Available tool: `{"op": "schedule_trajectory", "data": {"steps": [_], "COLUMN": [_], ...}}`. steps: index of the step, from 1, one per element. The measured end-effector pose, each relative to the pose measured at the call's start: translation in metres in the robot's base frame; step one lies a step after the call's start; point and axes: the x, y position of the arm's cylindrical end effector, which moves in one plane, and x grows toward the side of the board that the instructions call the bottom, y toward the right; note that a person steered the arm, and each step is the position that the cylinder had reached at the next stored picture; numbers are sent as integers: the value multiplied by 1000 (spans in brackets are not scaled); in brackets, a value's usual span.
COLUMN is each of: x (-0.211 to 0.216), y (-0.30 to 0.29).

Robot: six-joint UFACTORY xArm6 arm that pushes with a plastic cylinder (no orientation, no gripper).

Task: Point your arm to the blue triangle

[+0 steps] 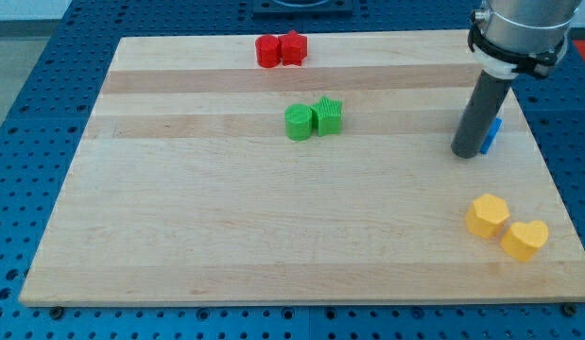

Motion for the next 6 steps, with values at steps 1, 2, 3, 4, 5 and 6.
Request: {"op": "schedule_trajectory", "data": {"steps": [1, 2, 3, 4, 5, 6], "x": [0, 12, 22, 21, 12, -20], "y": [0, 1, 8, 42, 79, 84]}}
